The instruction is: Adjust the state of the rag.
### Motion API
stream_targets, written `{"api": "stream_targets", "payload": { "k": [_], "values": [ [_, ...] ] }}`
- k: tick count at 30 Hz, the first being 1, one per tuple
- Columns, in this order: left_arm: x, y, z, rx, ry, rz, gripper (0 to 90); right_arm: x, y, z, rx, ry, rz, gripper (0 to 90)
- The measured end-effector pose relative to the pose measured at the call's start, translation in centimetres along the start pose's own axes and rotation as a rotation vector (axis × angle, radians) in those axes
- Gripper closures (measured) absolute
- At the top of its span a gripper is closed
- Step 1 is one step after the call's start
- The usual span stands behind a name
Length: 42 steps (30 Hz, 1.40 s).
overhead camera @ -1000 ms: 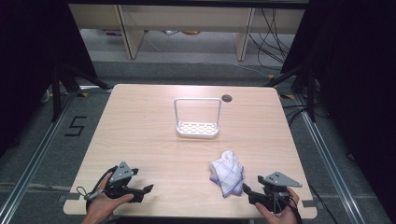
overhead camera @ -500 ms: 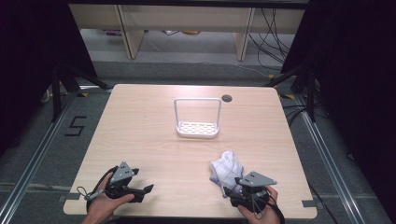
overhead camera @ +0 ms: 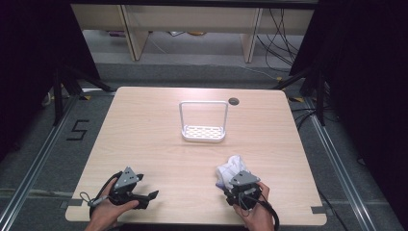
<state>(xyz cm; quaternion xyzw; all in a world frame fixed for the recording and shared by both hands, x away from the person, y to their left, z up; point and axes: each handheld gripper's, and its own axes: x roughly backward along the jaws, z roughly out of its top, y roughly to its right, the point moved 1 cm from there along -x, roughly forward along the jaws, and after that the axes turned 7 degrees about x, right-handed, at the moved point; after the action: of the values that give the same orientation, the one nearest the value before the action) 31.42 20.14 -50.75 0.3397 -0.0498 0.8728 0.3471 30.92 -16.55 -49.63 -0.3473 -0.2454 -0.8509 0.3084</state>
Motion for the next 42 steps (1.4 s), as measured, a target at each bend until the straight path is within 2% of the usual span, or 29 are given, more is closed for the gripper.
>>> {"api": "stream_targets", "payload": {
  "k": [3, 5, 7, 9, 13, 15, 16, 18, 19, 20, 22, 23, 24, 25, 27, 28, 29, 33, 35, 36, 37, 38, 40, 41, 42],
  "values": [
    [0.0, 0.0, 0.0, -0.003, -0.006, 0.001, 16.4, -0.1, 0.3, -0.2, 0.03, -0.012, -0.032, 64.2],
    [0.0, 0.2, 0.0, 0.003, 0.003, 0.013, 16.5, -0.1, 0.4, -0.3, 0.025, -0.019, -0.041, 70.2],
    [0.0, 0.2, 0.0, 0.002, 0.003, 0.013, 16.5, -0.2, 0.7, -0.4, 0.05, -0.016, -0.048, 77.4],
    [0.0, 0.1, 0.0, -0.002, -0.006, 0.004, 16.6, -0.1, 0.7, -0.5, 0.032, -0.011, -0.023, 84.2],
    [0.1, 0.1, 0.0, -0.003, -0.007, 0.003, 16.7, 0.8, 1.3, -0.2, 0.013, 0.051, 0.019, 86.9],
    [0.0, 0.1, 0.0, 0.0, 0.002, 0.014, 16.7, 1.6, 1.4, 0.0, -0.007, 0.067, 0.018, 87.2],
    [0.0, 0.1, 0.0, 0.001, 0.003, 0.013, 16.7, 1.9, 1.6, 0.2, 0.011, 0.085, 0.015, 87.4],
    [0.0, 0.2, 0.1, 0.011, 0.004, -0.001, 16.8, 2.7, 1.8, 0.6, -0.009, 0.106, 0.018, 87.5],
    [-0.1, 0.2, 0.0, 0.014, 0.017, 0.006, 16.8, 3.2, 2.0, 0.9, -0.032, 0.115, 0.028, 87.6],
    [-0.1, 0.2, 0.1, 0.003, 0.01, 0.01, 16.8, 3.6, 2.2, 1.1, -0.042, 0.13, 0.039, 87.6],
    [-0.3, 0.4, 0.1, 0.019, 0.024, 0.0, 16.9, 4.4, 2.8, 1.8, -0.075, 0.154, 0.055, 87.7],
    [-0.3, 0.5, 0.2, 0.014, 0.015, -0.005, 17.0, 4.6, 3.2, 2.1, -0.083, 0.174, 0.059, 87.8],
    [-0.3, 0.6, 0.3, 0.011, 0.013, -0.018, 17.0, 4.9, 3.6, 2.4, -0.095, 0.19, 0.066, 87.8],
    [-0.5, 1.0, 0.4, 0.025, 0.029, -0.03, 17.3, 5.2, 4.0, 2.6, -0.108, 0.202, 0.074, 87.9],
    [-0.9, 1.6, 0.6, 0.034, 0.036, -0.057, 18.3, 5.6, 4.9, 3.1, -0.111, 0.225, 0.081, 87.9],
    [-1.2, 2.0, 0.8, 0.024, 0.038, -0.089, 19.1, 5.8, 5.2, 3.2, -0.115, 0.24, 0.084, 88.0],
    [-1.5, 2.5, 0.9, 0.019, 0.047, -0.1, 19.9, 6.1, 5.4, 3.4, -0.125, 0.253, 0.084, 88.0],
    [-3.0, 4.9, 2.0, -0.006, 0.046, -0.205, 23.5, 7.2, 6.0, 4.1, -0.15, 0.277, 0.083, 88.0],
    [-3.9, 6.3, 2.7, -0.011, 0.046, -0.256, 26.1, 7.5, 6.3, 4.4, -0.143, 0.28, 0.074, 88.0],
    [-4.4, 6.9, 3.1, -0.02, 0.041, -0.288, 26.8, 7.5, 6.5, 4.5, -0.125, 0.289, 0.069, 88.0],
    [-4.8, 7.5, 3.4, -0.018, 0.049, -0.305, 27.2, 7.6, 6.5, 4.5, -0.129, 0.288, 0.069, 88.0],
    [-5.2, 8.1, 3.8, -0.013, 0.036, -0.343, 27.6, 7.7, 6.5, 4.6, -0.134, 0.29, 0.068, 88.0],
    [-6.0, 9.2, 4.3, -0.02, 0.05, -0.361, 29.3, 7.7, 6.5, 4.7, -0.128, 0.292, 0.068, 88.0],
    [-6.4, 9.6, 4.6, -0.036, 0.037, -0.376, 29.4, 7.8, 6.5, 4.8, -0.124, 0.294, 0.065, 88.0],
    [-7.0, 10.1, 4.8, -0.038, 0.044, -0.369, 29.4, 7.8, 6.5, 4.8, -0.139, 0.293, 0.068, 88.0]
  ]
}}
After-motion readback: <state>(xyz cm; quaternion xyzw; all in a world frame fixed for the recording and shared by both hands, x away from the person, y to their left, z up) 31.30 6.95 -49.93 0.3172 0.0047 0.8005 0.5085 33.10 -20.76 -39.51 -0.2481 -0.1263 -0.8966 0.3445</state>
